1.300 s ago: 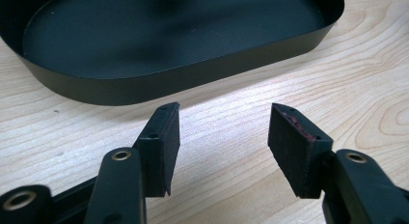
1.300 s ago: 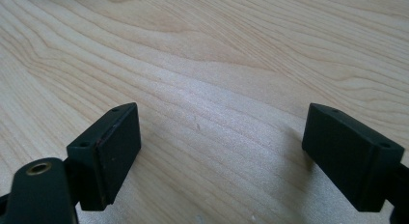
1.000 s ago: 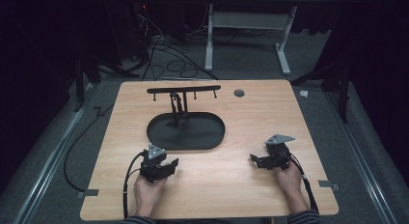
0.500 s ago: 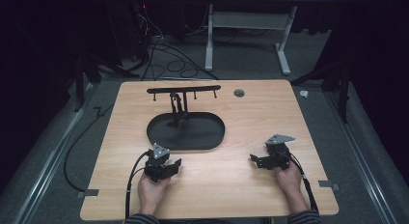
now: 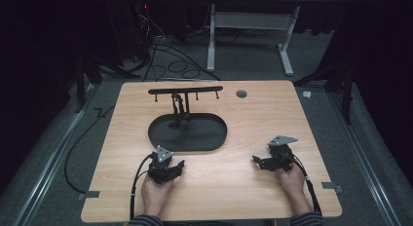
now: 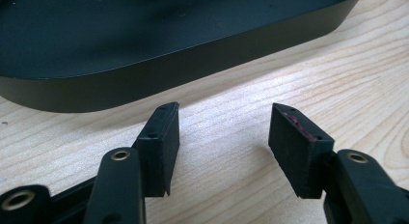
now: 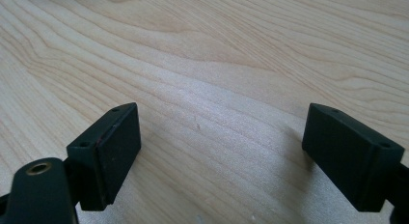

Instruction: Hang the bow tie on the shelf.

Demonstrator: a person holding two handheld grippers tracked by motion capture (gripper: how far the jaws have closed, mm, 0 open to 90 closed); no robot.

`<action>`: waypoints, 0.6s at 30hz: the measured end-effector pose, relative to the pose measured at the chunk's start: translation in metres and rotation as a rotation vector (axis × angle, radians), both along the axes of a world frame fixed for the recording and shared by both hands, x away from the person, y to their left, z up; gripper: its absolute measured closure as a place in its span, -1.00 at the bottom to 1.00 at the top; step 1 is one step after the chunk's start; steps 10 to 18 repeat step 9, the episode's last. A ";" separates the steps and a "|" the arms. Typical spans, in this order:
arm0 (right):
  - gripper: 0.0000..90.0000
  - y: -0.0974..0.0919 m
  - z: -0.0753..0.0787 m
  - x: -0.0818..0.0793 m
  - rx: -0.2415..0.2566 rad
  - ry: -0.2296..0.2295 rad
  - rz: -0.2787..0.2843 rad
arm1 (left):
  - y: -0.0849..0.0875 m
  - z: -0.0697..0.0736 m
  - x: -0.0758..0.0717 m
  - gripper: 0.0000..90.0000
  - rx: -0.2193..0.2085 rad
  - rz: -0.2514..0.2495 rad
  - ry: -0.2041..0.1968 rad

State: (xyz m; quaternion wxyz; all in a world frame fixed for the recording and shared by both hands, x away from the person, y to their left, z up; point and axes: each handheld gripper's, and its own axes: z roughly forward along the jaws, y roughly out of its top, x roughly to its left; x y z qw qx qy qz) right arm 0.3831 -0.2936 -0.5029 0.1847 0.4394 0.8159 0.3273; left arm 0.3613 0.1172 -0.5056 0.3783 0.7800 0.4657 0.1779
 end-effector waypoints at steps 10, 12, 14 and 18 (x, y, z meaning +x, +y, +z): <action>-0.68 0.000 0.000 0.000 0.000 -0.001 -0.001 | -0.007 -0.001 -0.001 -0.10 0.056 -0.004 -0.022; -0.68 0.000 0.000 0.000 0.000 -0.001 -0.001 | -0.007 -0.001 -0.001 -0.10 0.056 -0.004 -0.022; -0.68 0.000 0.000 0.000 0.000 -0.001 -0.001 | -0.007 -0.001 -0.001 -0.10 0.056 -0.004 -0.022; -0.68 0.000 0.000 0.000 0.000 -0.001 -0.001 | -0.007 -0.001 -0.001 -0.10 0.056 -0.004 -0.022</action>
